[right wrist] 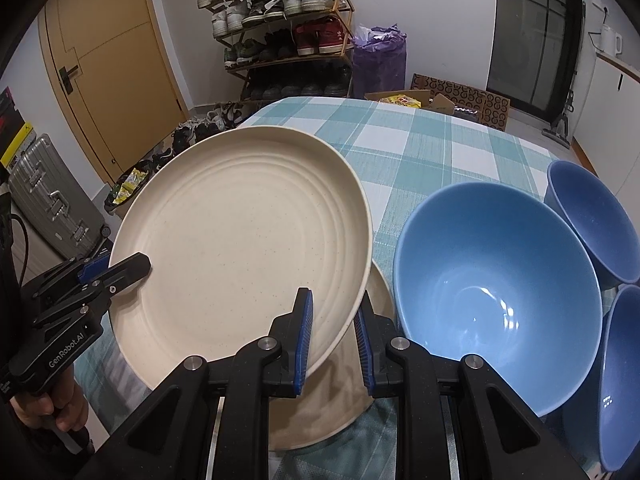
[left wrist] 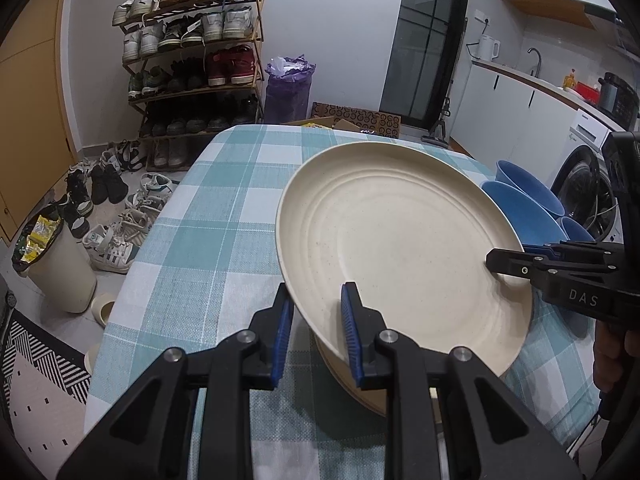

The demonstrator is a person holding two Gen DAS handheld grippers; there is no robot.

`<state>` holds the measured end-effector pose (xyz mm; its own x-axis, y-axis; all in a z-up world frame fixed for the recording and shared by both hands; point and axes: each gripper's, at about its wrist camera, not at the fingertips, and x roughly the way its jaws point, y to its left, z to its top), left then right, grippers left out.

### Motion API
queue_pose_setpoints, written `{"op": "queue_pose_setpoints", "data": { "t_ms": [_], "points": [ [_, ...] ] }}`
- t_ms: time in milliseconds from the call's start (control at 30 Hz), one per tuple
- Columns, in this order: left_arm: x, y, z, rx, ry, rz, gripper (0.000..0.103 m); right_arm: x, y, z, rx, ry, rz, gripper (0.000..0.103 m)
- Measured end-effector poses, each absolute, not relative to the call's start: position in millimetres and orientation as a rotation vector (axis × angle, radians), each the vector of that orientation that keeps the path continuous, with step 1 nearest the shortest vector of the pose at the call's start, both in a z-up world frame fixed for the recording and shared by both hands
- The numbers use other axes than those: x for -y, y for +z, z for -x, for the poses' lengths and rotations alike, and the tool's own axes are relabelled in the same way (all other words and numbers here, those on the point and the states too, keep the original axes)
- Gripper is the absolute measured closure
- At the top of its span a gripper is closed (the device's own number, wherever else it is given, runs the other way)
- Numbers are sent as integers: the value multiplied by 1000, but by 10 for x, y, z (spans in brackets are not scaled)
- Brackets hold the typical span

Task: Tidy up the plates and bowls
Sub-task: 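Carry the held plate over the other cream plate with both tools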

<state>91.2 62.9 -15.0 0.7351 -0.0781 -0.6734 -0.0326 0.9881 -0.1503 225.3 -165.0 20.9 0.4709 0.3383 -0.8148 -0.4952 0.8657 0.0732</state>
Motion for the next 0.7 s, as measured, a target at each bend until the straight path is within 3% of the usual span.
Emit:
{"op": "queue_pose_setpoints", "data": {
  "t_ms": [700],
  "points": [
    [-532, -273, -894, -780, -57, 144, 81, 1767, 98, -2072, -968, 476, 191, 82]
  ]
}}
